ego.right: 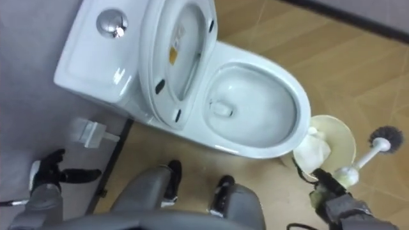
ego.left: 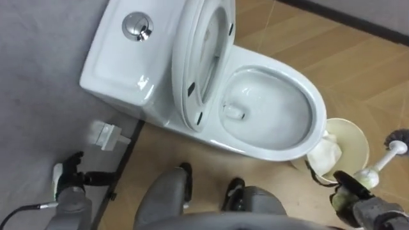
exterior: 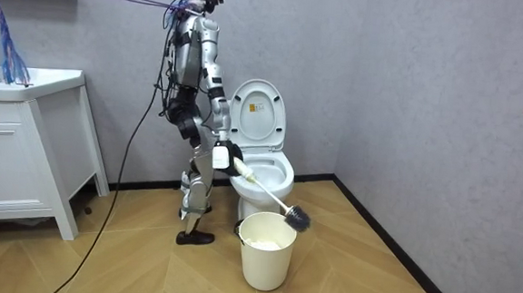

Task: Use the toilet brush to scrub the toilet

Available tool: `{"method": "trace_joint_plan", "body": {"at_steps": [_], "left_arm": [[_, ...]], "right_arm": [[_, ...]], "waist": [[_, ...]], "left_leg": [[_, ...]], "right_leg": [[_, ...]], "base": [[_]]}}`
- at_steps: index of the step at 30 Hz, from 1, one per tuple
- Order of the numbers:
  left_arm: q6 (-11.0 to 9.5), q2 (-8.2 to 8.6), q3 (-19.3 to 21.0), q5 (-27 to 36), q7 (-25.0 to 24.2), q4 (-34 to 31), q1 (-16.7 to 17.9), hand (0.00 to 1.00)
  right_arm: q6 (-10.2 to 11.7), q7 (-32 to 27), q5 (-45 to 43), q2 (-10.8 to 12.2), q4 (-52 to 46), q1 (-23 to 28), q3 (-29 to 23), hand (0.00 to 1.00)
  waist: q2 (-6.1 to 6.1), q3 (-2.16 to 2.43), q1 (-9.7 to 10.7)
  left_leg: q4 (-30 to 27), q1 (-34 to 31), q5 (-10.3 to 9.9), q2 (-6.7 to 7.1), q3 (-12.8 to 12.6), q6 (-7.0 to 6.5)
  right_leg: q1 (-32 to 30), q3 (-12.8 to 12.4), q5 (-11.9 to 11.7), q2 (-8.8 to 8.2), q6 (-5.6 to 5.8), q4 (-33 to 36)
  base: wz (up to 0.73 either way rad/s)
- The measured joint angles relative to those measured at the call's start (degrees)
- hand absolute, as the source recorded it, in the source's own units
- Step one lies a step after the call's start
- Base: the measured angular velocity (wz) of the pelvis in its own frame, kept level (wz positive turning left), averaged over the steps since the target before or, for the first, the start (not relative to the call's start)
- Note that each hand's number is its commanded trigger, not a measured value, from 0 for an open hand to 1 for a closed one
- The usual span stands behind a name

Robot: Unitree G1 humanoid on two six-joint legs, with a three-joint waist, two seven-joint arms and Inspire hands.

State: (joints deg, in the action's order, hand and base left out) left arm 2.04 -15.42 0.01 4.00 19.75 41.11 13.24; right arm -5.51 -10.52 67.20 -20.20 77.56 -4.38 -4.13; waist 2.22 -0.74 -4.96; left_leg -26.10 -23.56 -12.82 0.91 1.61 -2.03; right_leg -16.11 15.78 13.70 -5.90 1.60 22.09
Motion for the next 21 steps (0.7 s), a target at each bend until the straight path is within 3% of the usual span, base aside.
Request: {"method": "trace_joint_plan", "body": {"at_steps": [3, 8, 12, 14, 19, 21], "left_arm": [[-0.6, 1.18, 2.2, -5.0, 0.1, -3.7, 2.9, 0.0], [-1.3, 1.48, 2.9, -13.8, 1.1, -13.8, 8.2, 0.0], [-4.2, 1.78, 4.3, -20.6, 1.7, -20.2, 9.5, 0.0], [-6.6, 2.45, 4.3, -21.8, 3.2, -23.4, 9.7, 0.0], [-9.7, 2.54, 4.3, -27.2, 6.3, -28.1, 9.8, 0.0], [-10.0, 2.52, 4.3, -30.2, 7.2, -30.3, 9.8, 0.0]], "right_arm": [[0.8, 0.2, -0.9, 0.2, -0.2, 1.6, -1.1, 1.0], [1.8, 0.7, -4.2, 0.2, -4.4, 5.4, -2.9, 1.0], [3.6, 1.1, -8.8, 0.7, -6.1, 6.1, -2.8, 1.0], [4.9, 1.9, -10.1, 1.6, -6.3, 6.0, -2.7, 1.0], [5.8, 2.0, -11.7, 2.4, -8.9, 6.9, -2.7, 1.0], [6.2, 2.0, -12.5, 2.8, -9.3, 7.2, -2.5, 1.0]], "waist": [[0.31, 0.18, 0.1], [0.87, 0.18, -0.1], [1.47, 0.32, -0.2], [1.92, 0.35, -0.3], [2.22, 0.18, -1.3], [2.56, 0.1, -1.6]], "left_leg": [[2.0, 4.3, 0.0, 0.16, 0.2, 0.27], [4.7, 9.6, 0.1, 0.34, 0.4, 0.57], [5.5, 11.4, 0.0, 0.44, 1.7, 0.75], [5.5, 12.5, 0.0, 0.33, 2.0, 0.98], [5.9, 14.8, -0.4, -0.1, 2.2, 1.49], [5.8, 15.1, -0.5, -0.35, 2.3, 1.72]], "right_leg": [[4.0, 0.2, 0.0, 0.06, 0.04, -1.7], [9.8, 1.2, 0.0, 0.16, 0.1, -4.8], [12.7, 1.7, -0.2, 0.78, 0.18, -6.9], [13.9, 1.8, -0.5, 1.15, 0.08, -7.7], [16.7, 1.7, -0.7, 1.96, -0.32, -9.7], [17.3, 1.7, -0.8, 2.33, -0.51, -10.3]], "base": [[0.07], [0.08], [0.13], [0.06], [0.0], [0.0]]}}
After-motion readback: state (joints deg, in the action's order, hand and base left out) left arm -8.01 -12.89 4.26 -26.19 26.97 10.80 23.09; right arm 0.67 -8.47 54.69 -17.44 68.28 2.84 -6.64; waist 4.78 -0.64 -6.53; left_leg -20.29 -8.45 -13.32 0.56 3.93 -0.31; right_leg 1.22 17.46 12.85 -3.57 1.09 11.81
